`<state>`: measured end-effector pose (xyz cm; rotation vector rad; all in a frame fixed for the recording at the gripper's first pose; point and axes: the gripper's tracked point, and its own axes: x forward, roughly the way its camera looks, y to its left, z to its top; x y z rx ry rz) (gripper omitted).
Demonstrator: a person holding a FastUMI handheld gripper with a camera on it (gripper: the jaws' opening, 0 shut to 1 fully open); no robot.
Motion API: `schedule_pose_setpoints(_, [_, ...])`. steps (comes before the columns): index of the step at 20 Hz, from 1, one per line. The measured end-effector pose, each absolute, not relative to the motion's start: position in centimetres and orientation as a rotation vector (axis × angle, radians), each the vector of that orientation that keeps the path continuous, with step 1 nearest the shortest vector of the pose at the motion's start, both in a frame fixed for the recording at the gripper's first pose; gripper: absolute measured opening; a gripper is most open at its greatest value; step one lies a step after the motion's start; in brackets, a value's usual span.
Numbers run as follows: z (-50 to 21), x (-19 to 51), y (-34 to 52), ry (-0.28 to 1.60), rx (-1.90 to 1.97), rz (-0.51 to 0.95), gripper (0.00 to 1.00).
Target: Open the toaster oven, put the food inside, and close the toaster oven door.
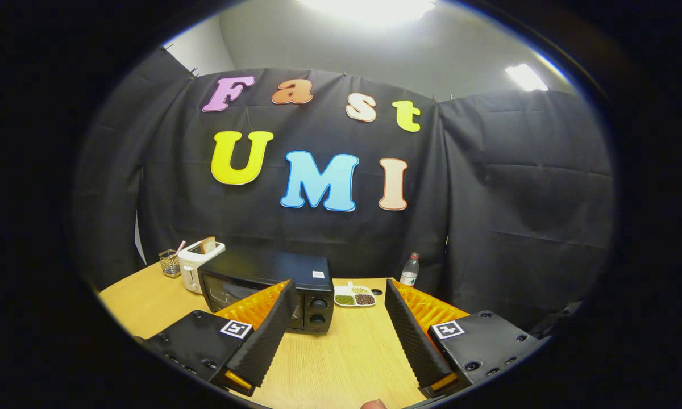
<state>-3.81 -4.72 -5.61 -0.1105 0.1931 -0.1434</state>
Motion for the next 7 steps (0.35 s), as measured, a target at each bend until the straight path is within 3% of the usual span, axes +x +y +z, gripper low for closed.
schedule_pose_setpoints(7, [-4.4, -3.5, -2.6, 0.157, -0.098, -0.068, 0.99])
